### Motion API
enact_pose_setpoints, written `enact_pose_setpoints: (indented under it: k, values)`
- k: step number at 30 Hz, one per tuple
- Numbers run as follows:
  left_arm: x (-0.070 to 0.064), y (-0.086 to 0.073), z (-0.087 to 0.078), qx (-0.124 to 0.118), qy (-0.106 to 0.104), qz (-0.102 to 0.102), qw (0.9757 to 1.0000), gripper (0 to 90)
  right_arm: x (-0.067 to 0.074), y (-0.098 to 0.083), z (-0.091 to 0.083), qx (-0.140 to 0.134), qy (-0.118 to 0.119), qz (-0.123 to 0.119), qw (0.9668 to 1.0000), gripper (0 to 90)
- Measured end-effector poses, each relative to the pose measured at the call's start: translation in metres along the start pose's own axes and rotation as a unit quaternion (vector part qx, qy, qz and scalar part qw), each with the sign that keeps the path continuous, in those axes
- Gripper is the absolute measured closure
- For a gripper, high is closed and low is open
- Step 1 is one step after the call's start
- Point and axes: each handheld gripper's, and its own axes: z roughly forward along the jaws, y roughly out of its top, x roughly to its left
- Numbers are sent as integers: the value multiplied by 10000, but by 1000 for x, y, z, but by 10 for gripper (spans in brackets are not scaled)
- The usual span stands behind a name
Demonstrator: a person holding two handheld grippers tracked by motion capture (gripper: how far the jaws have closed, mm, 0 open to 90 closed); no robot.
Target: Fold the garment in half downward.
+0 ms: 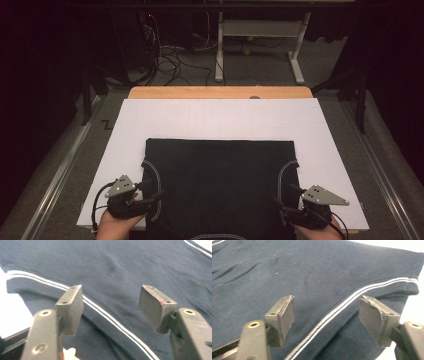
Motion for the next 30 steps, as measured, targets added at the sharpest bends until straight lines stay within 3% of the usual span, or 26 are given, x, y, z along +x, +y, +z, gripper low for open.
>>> enact_pose_setpoints:
  k: [9, 15, 22, 30]
  values:
    - [30, 11, -1, -265, 287, -157, 9991, 201, -24, 10, 13, -80, -281, 279, 9992, 142]
    - [48, 19, 0, -399, 427, -200, 9981, 119, -35, 18, 21, -140, -384, 303, 9987, 75]
    - [65, 25, 3, -439, 535, -338, 9970, 0, -39, 27, 33, -151, -370, 273, 9988, 1]
    - [72, 33, 7, -363, 665, -312, 9966, 0, -35, 43, 41, -241, -371, 124, 9989, 2]
